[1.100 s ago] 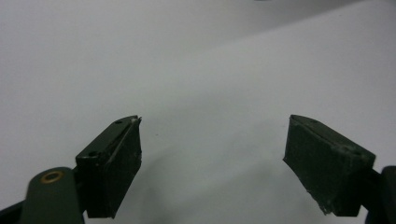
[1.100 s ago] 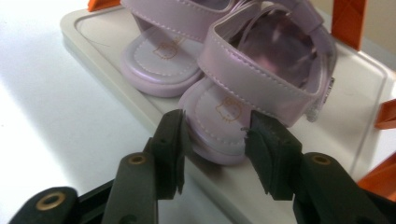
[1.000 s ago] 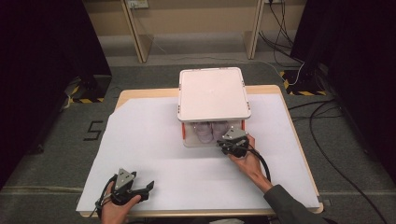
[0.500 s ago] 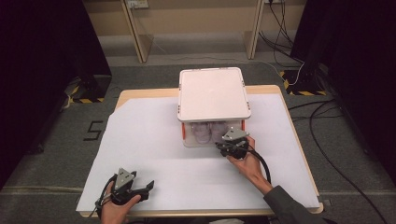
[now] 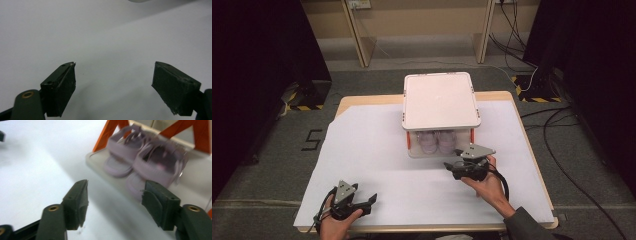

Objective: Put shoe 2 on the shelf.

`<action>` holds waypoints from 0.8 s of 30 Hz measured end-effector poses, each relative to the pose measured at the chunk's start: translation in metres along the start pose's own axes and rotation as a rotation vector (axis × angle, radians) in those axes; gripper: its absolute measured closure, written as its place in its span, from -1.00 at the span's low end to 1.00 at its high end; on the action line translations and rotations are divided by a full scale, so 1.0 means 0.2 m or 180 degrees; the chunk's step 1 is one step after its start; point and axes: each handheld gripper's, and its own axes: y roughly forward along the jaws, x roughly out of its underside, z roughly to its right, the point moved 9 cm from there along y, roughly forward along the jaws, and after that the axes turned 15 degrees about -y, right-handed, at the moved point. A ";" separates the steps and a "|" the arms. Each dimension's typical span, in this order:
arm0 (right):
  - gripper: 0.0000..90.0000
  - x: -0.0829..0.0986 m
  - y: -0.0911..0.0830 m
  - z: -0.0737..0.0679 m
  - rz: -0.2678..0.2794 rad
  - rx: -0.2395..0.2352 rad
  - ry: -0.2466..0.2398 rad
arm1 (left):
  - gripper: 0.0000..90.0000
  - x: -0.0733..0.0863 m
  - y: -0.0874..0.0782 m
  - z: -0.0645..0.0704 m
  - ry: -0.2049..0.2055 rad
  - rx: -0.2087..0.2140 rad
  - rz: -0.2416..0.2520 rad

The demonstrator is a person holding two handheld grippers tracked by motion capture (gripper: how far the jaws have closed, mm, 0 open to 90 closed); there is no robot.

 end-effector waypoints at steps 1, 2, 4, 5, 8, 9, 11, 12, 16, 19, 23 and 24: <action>-0.24 0.01 -0.01 -0.01 0.0000 -0.0032 0.0033 | -0.59 0.00 0.00 0.00 0.0001 0.0000 0.0001; -0.27 0.02 -0.02 -0.02 -0.0007 -0.0051 0.0041 | -0.59 0.00 0.00 0.00 0.0006 0.0000 0.0002; -0.31 0.05 -0.04 -0.04 -0.0026 -0.0095 0.0085 | -0.59 0.00 0.00 0.00 0.0007 -0.0001 0.0005; -0.32 0.05 -0.05 -0.05 -0.0007 -0.0104 0.0113 | -0.59 0.00 0.00 0.00 0.0007 -0.0002 0.0004; -0.40 0.07 -0.09 -0.07 0.0020 -0.0143 0.0165 | -0.59 0.00 0.00 0.00 0.0008 -0.0001 0.0005; -0.41 0.08 -0.10 -0.08 0.0038 -0.0152 0.0195 | -0.59 0.00 0.00 0.00 0.0008 0.0000 0.0005; -0.44 0.10 -0.12 -0.10 0.0008 -0.0161 0.0231 | -0.59 0.00 0.00 0.00 0.0010 0.0000 0.0002; -0.44 0.11 -0.12 -0.11 0.0014 -0.0174 0.0251 | -0.59 0.00 0.00 0.00 0.0011 0.0003 0.0001; -0.46 0.16 -0.15 -0.13 -0.0010 -0.0210 0.0318 | -0.59 0.00 0.00 0.01 0.0002 0.0007 0.0005; -0.48 0.18 -0.17 -0.14 -0.0030 -0.0215 0.0347 | -0.59 0.00 0.00 0.00 0.0011 0.0000 -0.0001; -0.50 0.21 -0.19 -0.15 -0.0045 -0.0206 0.0366 | -0.59 0.00 0.00 0.01 -0.0001 0.0001 0.0000; -0.51 0.21 -0.19 -0.15 -0.0044 -0.0202 0.0374 | -0.59 0.00 0.00 0.01 0.0004 0.0006 0.0004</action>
